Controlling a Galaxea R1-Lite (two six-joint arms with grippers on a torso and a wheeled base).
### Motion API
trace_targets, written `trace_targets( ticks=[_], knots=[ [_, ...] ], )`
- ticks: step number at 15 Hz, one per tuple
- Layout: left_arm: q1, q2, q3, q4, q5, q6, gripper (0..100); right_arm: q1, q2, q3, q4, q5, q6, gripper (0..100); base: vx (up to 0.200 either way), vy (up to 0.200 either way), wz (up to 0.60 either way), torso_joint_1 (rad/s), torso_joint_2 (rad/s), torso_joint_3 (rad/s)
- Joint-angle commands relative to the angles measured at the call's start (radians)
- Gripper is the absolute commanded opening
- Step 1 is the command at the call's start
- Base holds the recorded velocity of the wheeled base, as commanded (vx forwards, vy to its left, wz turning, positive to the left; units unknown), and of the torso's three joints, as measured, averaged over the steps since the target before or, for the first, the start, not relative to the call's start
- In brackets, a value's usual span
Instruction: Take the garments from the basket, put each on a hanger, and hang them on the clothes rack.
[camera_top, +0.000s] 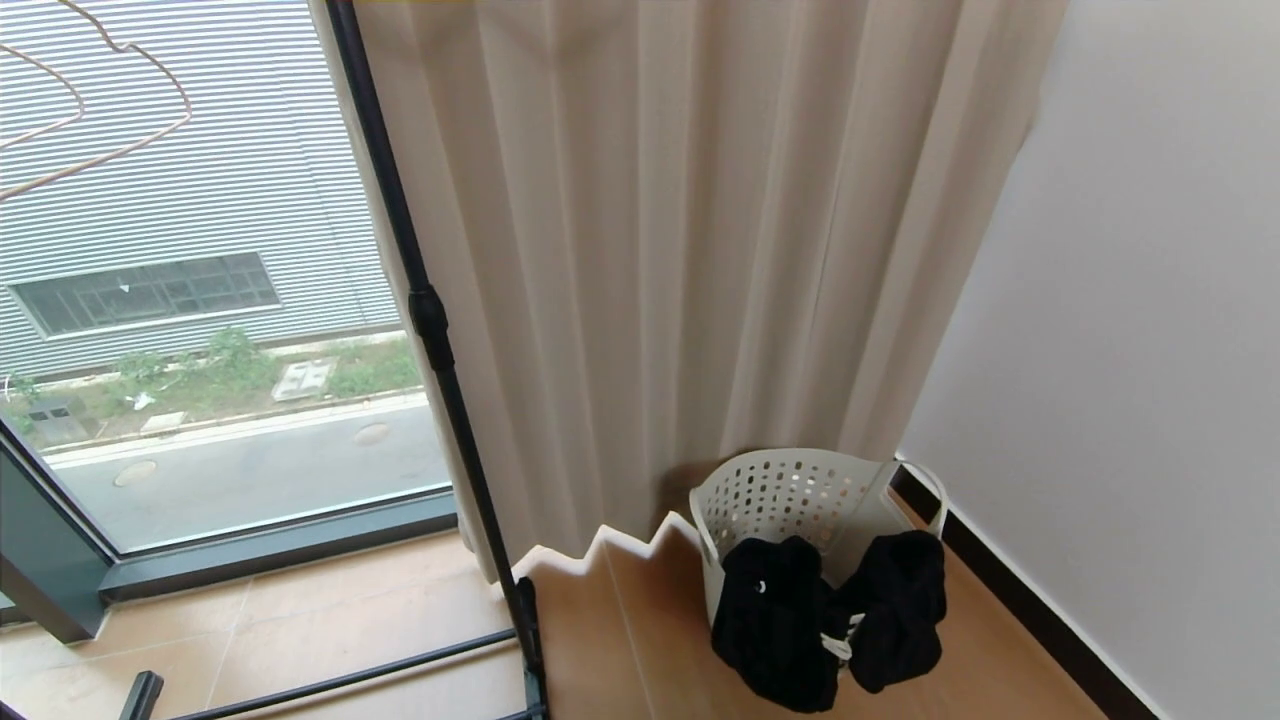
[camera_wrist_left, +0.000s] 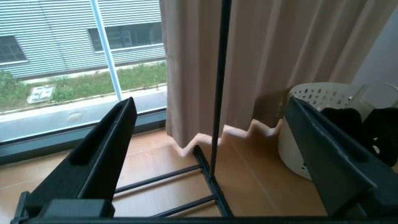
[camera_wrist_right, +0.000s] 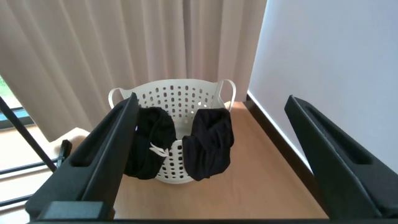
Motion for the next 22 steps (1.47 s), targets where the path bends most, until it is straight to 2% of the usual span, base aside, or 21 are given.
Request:
trace_targets(
  ticks=[1,15,18,22],
  knots=[
    [0.0,0.001,0.0,0.0,0.0,0.0,100,-0.001,0.001,0.001,0.0,0.0,0.0,100,0.0,0.0,0.0,0.0,0.0,0.0],
    [0.0,0.001,0.0,0.003,0.0,0.001,100,-0.001,0.001,0.001,0.001,0.0,0.0,100,0.0,0.0,0.0,0.001,0.0,-0.037],
    [0.0,0.001,0.0,0.003,0.0,0.001,100,0.001,0.001,0.001,0.0,-0.001,0.0,100,0.0,0.0,-0.6,-0.002,0.0,-0.002],
    [0.0,0.001,0.0,0.004,0.0,0.001,100,0.001,0.001,0.001,0.001,0.0,-0.002,100,0.0,0.0,0.0,0.003,0.0,-0.094]
  ],
)
